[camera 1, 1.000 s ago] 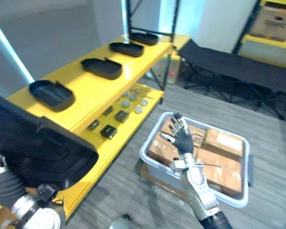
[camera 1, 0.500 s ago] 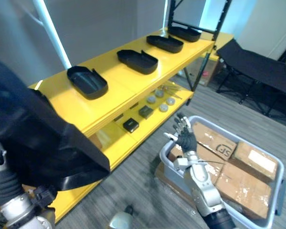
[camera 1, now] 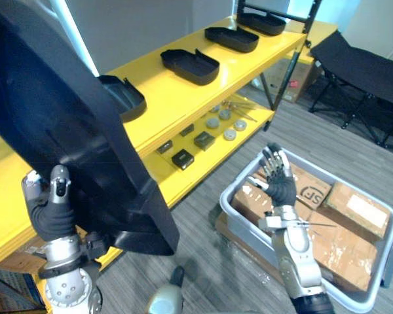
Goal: Walk over and take plastic housings, then place them on the shelf
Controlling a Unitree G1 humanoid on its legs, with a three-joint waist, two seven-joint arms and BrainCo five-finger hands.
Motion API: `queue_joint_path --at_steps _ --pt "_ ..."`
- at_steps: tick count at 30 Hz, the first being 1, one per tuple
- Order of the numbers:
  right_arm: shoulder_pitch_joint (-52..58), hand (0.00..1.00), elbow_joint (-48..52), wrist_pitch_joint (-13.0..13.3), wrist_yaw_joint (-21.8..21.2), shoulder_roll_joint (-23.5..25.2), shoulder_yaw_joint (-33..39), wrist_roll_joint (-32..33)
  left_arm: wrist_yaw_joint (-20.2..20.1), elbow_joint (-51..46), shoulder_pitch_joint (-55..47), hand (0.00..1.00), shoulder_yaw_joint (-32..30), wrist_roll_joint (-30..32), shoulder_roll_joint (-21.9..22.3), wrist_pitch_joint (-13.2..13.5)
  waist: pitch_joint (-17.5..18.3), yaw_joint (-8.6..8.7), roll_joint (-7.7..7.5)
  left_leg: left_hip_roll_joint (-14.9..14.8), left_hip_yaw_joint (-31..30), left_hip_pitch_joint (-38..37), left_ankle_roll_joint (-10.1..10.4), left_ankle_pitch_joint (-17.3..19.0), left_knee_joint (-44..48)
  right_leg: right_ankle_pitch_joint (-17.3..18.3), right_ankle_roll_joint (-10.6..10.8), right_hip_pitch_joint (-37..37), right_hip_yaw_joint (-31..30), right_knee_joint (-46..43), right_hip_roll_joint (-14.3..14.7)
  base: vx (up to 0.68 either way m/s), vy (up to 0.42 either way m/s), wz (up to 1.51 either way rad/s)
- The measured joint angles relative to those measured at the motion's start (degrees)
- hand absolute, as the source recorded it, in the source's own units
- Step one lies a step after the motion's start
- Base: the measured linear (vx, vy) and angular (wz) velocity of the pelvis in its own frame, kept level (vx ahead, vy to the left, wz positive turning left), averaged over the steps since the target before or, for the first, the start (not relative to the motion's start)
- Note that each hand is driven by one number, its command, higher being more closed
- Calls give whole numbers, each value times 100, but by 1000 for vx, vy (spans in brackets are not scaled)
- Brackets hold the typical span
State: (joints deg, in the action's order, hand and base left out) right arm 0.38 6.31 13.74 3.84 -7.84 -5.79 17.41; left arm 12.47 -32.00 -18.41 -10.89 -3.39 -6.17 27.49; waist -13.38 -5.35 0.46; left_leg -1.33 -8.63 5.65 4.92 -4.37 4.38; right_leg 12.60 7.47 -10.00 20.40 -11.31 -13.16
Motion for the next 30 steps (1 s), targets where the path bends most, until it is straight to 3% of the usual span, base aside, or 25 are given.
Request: queue_joint_path --at_steps 3,6,7,8,9,10,11,12,13,14,15,16,18,19,20,21,23,25,30 --pt "37 0 13 19 -11 30 -3 34 57 0 -78 100 -51 2 15 5 19 -13 -28 -34 214 -64 -5 5 35 136 3 -32 7 -169 -70 -55 -10 4" --pt "31 0 13 31 23 176 -70 -13 53 -2 -55 100 -321 3 11 30 -16 -31 -161 188 289 -39 -85 185 277 238 -27 -106 -8 -236 -289 50 82 4" --pt "66 0 13 32 77 252 -108 -31 38 -8 -54 100 -457 -3 -6 29 -32 -33 -348 347 320 8 -169 350 441 290 -130 -179 17 -217 -424 86 102 11" --pt "90 0 14 50 128 278 -100 -34 31 -7 -19 100 -470 1 -4 28 26 -13 -375 427 332 37 -220 499 557 176 -182 -216 10 -379 -451 163 146 35" --pt "119 0 -8 119 178 277 -86 -38 22 10 113 100 -432 3 7 -9 39 -9 -337 456 209 29 -248 622 732 -106 -505 185 -195 -1408 -575 141 131 34" --pt "118 0 -9 125 204 287 -94 -59 17 8 153 100 -431 3 -23 -11 44 1 -339 449 173 -4 -276 671 748 -304 -648 443 -340 -1898 -607 165 180 35" --pt "103 0 -10 149 256 320 -83 -206 8 5 225 100 -433 3 -103 -17 44 13 -361 437 125 -132 -342 747 686 -882 -770 932 -614 -2798 -691 112 145 15" --pt "104 0 -17 165 259 346 -70 -278 20 5 263 100 -428 7 -149 -31 35 18 -359 429 93 -219 -380 764 620 -1153 -777 1146 -747 -3216 -719 188 119 27" --pt "102 0 -23 171 255 384 -45 -379 69 6 323 100 -401 69 -230 -77 37 92 -364 402 -83 -358 -486 778 554 -669 -643 1416 -948 -3594 -605 189 39 36" --pt "103 0 -20 183 251 375 -27 -408 99 7 343 100 -400 130 -234 -103 42 151 -349 375 -166 -404 -507 792 527 -436 -612 1471 -1000 -3530 -444 234 26 63" --pt "111 0 1 262 248 374 122 -473 118 11 441 100 -378 158 -247 -165 50 258 -330 351 -357 -457 -535 814 485 -120 -598 1552 -1151 -3049 -84 256 11 82" --pt "128 0 78 330 247 368 375 -469 126 56 606 100 -327 158 -256 -194 52 341 -331 364 -540 -453 -539 811 429 1 -567 1642 -1438 -2331 295 240 2 98" --pt "297 0 410 397 268 267 734 -436 212 246 825 100 -64 155 -256 -221 74 461 -325 478 -927 -391 -483 775 413 -54 -543 1699 -2024 -1177 791 199 -63 108" --pt "345 0 490 408 262 213 765 -372 241 272 825 100 6 157 -260 -245 86 477 -345 550 -994 -387 -477 784 411 -96 -529 1694 -2030 -972 806 244 -168 98" --pt "352 0 578 437 252 143 785 -242 266 274 788 100 108 163 -268 -293 173 465 -482 745 -1079 -387 -448 829 401 -360 -626 1673 -2020 -665 749 212 -182 65" --pt "318 0 605 459 245 104 784 -191 278 304 776 100 154 173 -234 -304 226 472 -545 828 -1130 -374 -408 855 420 -529 -395 1639 -2071 -597 708 224 -191 72" --pt "106 0 602 484 307 -52 650 -2 326 353 567 100 525 171 -128 -481 339 418 -146 632 -772 -356 -362 934 473 -664 -426 1302 -1746 -186 800 221 -99 53" --pt "-139 0 610 531 377 -52 357 291 368 355 451 100 608 165 -24 -517 421 292 -4 559 -606 -388 -352 938 499 -679 -443 1127 -1683 -14 860 199 -67 25" --pt "-578 0 613 556 384 98 -182 456 549 364 320 100 721 157 295 -514 468 123 82 510 -191 -333 -255 885 607 -667 -465 742 -1240 276 855 107 -39 51"
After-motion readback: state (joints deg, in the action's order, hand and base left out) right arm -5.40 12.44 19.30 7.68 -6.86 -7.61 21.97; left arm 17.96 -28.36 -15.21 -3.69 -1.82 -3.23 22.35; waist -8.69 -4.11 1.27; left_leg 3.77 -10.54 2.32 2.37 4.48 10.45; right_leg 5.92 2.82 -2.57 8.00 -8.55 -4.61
